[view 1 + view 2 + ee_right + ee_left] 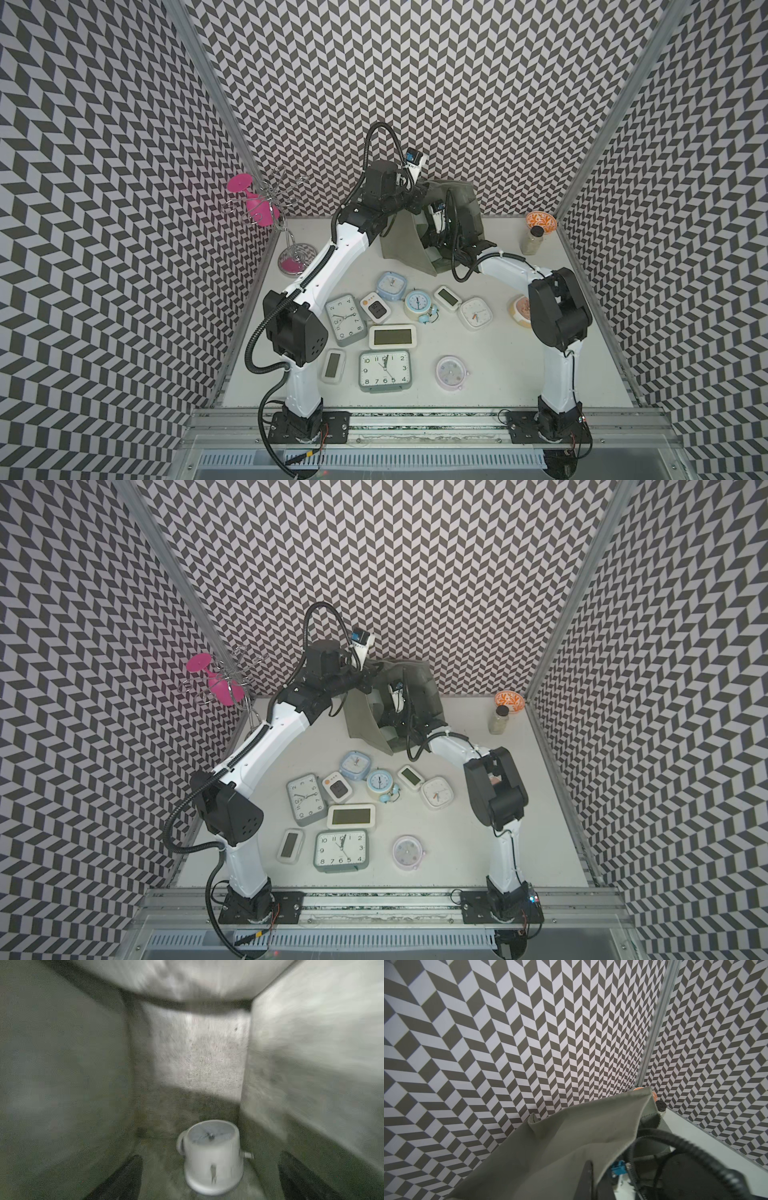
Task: Put the alarm clock into the canvas bag
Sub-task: Place the alarm at the canvas bag.
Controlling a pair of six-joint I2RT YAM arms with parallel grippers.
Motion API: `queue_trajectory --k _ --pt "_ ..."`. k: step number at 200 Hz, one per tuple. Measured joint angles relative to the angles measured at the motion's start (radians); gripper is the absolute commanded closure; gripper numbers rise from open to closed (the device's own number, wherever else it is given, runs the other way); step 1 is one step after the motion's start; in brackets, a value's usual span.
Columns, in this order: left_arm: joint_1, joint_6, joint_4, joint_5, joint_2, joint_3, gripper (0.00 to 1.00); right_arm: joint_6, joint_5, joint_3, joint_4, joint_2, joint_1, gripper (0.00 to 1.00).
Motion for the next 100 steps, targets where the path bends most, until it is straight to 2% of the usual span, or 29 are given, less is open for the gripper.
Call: queue_trajectory --k 21,57,100 --pt "0.0 0.0 -0.001 -0.031 0.0 -0.001 1.0 0.035 0.009 -0.082 -0.018 -0.142 0.0 0.01" --pt "0.0 0.0 0.016 -0.048 -0.011 -0.051 1.0 0.084 0.066 -0.24 -0.019 -0.398 0.0 0.11" --pt "0.0 0.0 0.03 -0.049 -0.032 -0.099 1.0 0.133 0.116 -0.379 -0.063 -0.565 -0.016 0.2"
